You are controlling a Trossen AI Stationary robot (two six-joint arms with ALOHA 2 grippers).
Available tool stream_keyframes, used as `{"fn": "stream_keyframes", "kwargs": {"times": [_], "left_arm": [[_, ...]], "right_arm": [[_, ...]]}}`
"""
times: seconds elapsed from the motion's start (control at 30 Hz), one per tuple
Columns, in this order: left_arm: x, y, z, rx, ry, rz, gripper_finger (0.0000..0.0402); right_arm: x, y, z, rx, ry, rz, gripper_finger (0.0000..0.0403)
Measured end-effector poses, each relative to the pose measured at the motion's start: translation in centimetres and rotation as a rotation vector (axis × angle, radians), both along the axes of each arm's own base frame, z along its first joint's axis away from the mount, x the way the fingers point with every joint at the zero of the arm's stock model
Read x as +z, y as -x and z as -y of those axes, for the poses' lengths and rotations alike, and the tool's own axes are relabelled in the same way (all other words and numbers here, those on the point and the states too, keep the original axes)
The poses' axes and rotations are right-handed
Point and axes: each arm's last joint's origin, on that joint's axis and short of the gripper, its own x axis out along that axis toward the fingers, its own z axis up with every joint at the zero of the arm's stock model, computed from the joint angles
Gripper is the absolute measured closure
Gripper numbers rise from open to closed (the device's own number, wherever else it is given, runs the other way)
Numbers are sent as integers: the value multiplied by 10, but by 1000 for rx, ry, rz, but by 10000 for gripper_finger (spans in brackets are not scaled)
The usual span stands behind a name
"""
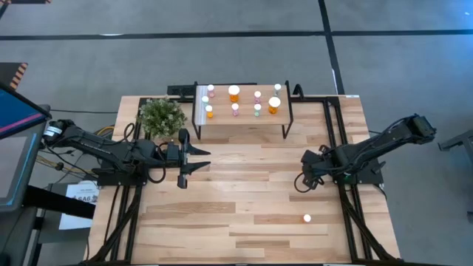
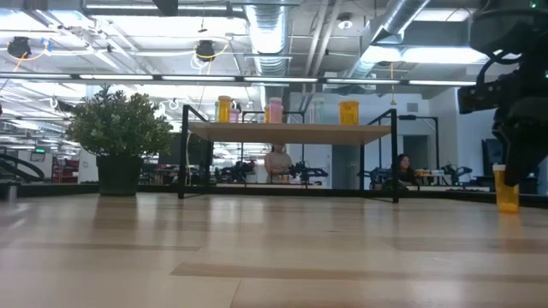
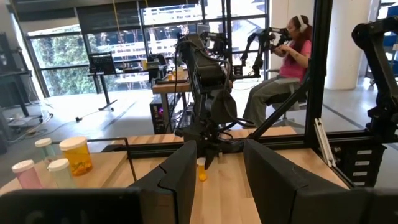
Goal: Pick and place medicine bottles onto shelf by color
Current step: Put the top small orange pill bottle on the shelf
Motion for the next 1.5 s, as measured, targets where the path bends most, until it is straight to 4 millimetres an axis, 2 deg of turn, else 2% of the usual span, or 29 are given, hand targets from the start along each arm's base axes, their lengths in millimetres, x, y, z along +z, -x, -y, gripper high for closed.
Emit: {"fn": "stream_keyframes", "kwargs": {"times": [0.2,0.37,0.57,0.67,0.87,1.1,1.23,1.4,1.5], "left_arm": [[0,0,0,0,0,0,278],[0,0,0,0,9,0,278],[0,0,0,0,12,-1,278],[0,0,0,-1,12,0,278],[0,0,0,-1,12,0,278],[0,0,0,-5,15,-1,278],[0,0,0,-5,18,-1,278],[-1,0,0,-5,22,-8,278],[-1,0,0,-8,23,-8,278]], "right_arm": [[1,0,0,1,-7,13,285],[4,0,0,4,-13,28,276],[23,-6,-2,25,-27,97,273],[39,-13,-3,41,-27,145,278],[88,-32,6,92,13,305,273],[157,-52,34,146,165,553,272],[191,-63,56,151,230,614,273],[213,-83,88,185,237,571,266],[214,-91,109,173,237,448,266]]}}
